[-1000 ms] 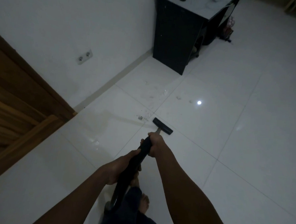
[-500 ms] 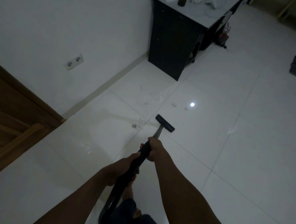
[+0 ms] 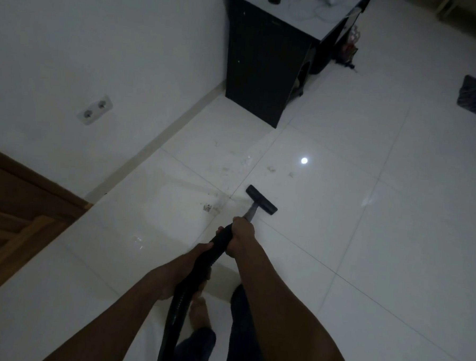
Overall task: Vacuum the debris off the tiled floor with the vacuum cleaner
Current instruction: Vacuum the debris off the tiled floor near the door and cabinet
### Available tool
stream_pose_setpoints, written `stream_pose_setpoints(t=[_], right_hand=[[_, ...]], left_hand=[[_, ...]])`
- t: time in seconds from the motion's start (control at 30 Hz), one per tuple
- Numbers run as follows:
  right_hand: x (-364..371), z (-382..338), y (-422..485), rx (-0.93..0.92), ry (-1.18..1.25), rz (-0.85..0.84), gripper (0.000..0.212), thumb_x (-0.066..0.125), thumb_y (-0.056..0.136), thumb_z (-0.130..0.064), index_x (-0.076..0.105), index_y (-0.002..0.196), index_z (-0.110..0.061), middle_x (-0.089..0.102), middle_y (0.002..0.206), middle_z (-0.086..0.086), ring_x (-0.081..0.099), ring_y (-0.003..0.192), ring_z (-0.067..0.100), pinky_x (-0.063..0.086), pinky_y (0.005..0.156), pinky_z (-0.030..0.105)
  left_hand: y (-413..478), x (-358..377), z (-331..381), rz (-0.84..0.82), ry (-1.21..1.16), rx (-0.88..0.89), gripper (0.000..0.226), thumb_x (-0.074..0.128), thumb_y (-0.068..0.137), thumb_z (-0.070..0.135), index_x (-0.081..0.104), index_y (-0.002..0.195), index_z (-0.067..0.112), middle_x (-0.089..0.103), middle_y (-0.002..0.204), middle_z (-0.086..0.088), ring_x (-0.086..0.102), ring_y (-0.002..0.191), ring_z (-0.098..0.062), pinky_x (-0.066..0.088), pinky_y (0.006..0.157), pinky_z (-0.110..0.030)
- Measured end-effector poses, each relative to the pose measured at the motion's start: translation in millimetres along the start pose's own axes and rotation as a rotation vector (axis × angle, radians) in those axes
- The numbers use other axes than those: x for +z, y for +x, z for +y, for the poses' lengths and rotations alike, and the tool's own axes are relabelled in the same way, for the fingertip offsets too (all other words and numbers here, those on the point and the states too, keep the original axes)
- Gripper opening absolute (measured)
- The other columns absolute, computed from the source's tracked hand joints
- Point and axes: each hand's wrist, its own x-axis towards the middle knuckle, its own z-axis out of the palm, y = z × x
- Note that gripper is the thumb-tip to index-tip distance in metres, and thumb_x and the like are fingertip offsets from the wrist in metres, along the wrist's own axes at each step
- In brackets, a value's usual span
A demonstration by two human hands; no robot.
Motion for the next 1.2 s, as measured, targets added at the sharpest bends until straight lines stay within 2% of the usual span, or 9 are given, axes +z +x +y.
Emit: stream_pose_setpoints(t=[0.17, 0.27, 0.37, 0.47, 0.6, 0.77, 0.87, 1.03, 1.2], right_hand=[[-8, -18, 16, -0.008, 0.131, 0.028, 0.026, 0.044, 0.1, -0.013, 0.046, 0.126, -0.008, 0.054, 0.098, 0.018, 0.054, 0.061, 0.025, 0.05, 0.056, 0.036], [-12, -43, 30, 0.005, 0.119, 0.045, 0.027, 0.045, 0.099, -0.011, 0.048, 0.126, -0.006, 0.053, 0.092, 0.017, 0.053, 0.058, 0.026, 0.05, 0.055, 0.037], [-17, -70, 45, 0.026, 0.119, 0.027, 0.02, 0.044, 0.098, -0.007, 0.048, 0.118, -0.008, 0.049, 0.087, 0.015, 0.052, 0.058, 0.026, 0.049, 0.053, 0.037], [-25, -96, 53, 0.045, 0.126, -0.002, 0.021, 0.045, 0.097, -0.007, 0.046, 0.119, -0.01, 0.048, 0.096, 0.017, 0.051, 0.061, 0.026, 0.05, 0.055, 0.037], [-37, -127, 68, 0.039, 0.118, 0.047, 0.03, 0.044, 0.099, -0.006, 0.046, 0.128, -0.009, 0.048, 0.088, 0.016, 0.05, 0.059, 0.025, 0.049, 0.052, 0.036], [-47, -163, 74, 0.032, 0.154, 0.037, 0.012, 0.044, 0.099, -0.008, 0.047, 0.111, -0.01, 0.048, 0.083, 0.014, 0.051, 0.057, 0.024, 0.049, 0.053, 0.036], [-57, -175, 77, 0.05, 0.13, 0.028, 0.012, 0.043, 0.099, -0.007, 0.045, 0.111, -0.011, 0.049, 0.09, 0.015, 0.052, 0.06, 0.025, 0.05, 0.054, 0.037], [-60, -197, 83, 0.039, 0.109, 0.009, 0.006, 0.044, 0.101, -0.009, 0.044, 0.106, -0.011, 0.048, 0.083, 0.013, 0.051, 0.059, 0.024, 0.049, 0.051, 0.036], [-70, -211, 83, 0.053, 0.087, -0.02, 0.007, 0.044, 0.101, -0.01, 0.039, 0.106, -0.012, 0.046, 0.089, 0.014, 0.053, 0.063, 0.025, 0.052, 0.055, 0.036]], left_hand=[[19, 0, 21, 0.019, 0.024, -0.04, 0.066, 0.049, 0.085, 0.072, 0.062, 0.065, 0.01, 0.053, 0.062, -0.012, 0.05, 0.052, -0.025, 0.045, 0.053, -0.032], [40, 15, 40, 0.093, 0.059, -0.069, 0.069, 0.049, 0.084, 0.075, 0.062, 0.065, 0.01, 0.053, 0.061, -0.013, 0.051, 0.05, -0.025, 0.045, 0.053, -0.032], [57, 27, 62, 0.096, 0.037, -0.097, 0.068, 0.049, 0.085, 0.073, 0.062, 0.064, 0.01, 0.053, 0.061, -0.012, 0.05, 0.05, -0.024, 0.045, 0.054, -0.032], [69, 36, 82, 0.048, -0.014, -0.096, 0.064, 0.05, 0.086, 0.068, 0.063, 0.061, 0.011, 0.054, 0.061, -0.009, 0.051, 0.052, -0.023, 0.045, 0.055, -0.031], [90, 58, 108, 0.086, 0.015, -0.097, 0.066, 0.052, 0.086, 0.069, 0.062, 0.065, 0.008, 0.055, 0.061, -0.011, 0.052, 0.052, -0.023, 0.046, 0.055, -0.031], [108, 79, 133, 0.138, -0.02, -0.049, 0.064, 0.053, 0.088, 0.065, 0.063, 0.069, 0.005, 0.057, 0.062, -0.011, 0.054, 0.05, -0.022, 0.046, 0.053, -0.031], [111, 88, 145, 0.122, 0.011, -0.049, 0.063, 0.053, 0.089, 0.064, 0.065, 0.073, 0.004, 0.059, 0.062, -0.01, 0.056, 0.052, -0.021, 0.048, 0.054, -0.03], [127, 104, 161, 0.175, 0.002, -0.046, 0.063, 0.055, 0.088, 0.065, 0.065, 0.077, 0.003, 0.061, 0.061, -0.01, 0.057, 0.051, -0.02, 0.049, 0.053, -0.031], [135, 106, 165, 0.15, 0.044, -0.023, 0.067, 0.052, 0.089, 0.065, 0.07, 0.082, 0.001, 0.065, 0.069, -0.013, 0.062, 0.059, -0.024, 0.052, 0.06, -0.033]])
